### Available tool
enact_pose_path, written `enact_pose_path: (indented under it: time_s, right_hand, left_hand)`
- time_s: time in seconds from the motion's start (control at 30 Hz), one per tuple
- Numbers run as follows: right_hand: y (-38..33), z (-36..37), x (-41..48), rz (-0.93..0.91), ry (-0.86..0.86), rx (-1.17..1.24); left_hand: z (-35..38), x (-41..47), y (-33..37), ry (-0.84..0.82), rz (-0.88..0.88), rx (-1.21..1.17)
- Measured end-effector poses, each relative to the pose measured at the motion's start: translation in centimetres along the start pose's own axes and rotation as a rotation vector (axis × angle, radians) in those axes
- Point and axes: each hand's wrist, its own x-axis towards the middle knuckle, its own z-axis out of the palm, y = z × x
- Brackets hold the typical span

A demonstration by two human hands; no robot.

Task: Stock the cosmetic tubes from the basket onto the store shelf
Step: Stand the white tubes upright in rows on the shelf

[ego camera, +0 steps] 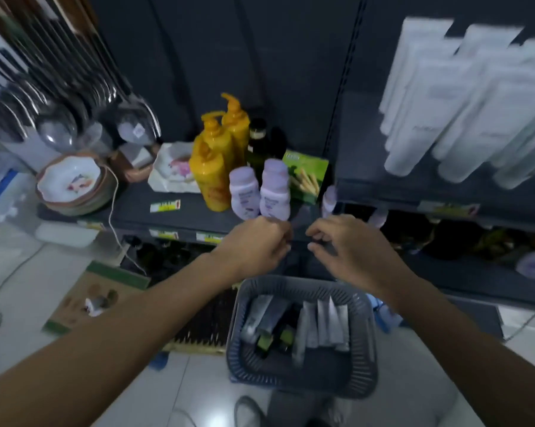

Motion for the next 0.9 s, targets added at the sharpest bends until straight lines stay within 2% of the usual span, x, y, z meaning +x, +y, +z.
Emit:
enact_pose_path:
  time_s: [0.2,0.43,0.57,0.7,0.8,0.9]
  right_hand:
    - [3.1,12.8,-1.5,0.121,-0.237,0.026]
    - [8.7,26.5,-3.5,0.226,-0.450,0.012]
    - [11.6,31.8,-4.1,0.120,-0.494,-0.130]
    - [13.7,35.7,-4.1,-0.007,-0.492,-0.234]
    - [14.7,37.5,-3.7,-0.133,-0.507,-0.221]
    - [14.9,38.5,-3.7,-0.128,-0.513,-0.153]
  left_hand:
    - [13.2,-0.3,-3.4,-0.242,-0.172,-0.047]
    - [26.5,2.0,-6.2,-0.432,-0.431,-0.030]
    - [31.3,3.0,-6.7,-0.447,-0.508,0.069]
    - [34.3,3.7,-7.3,-0.475,-0.493,0.217]
    - [35.6,4.1,-8.1,-0.496,-0.470,0.296]
    - [36.6,4.5,-8.9,-0.518,-0.488,0.305]
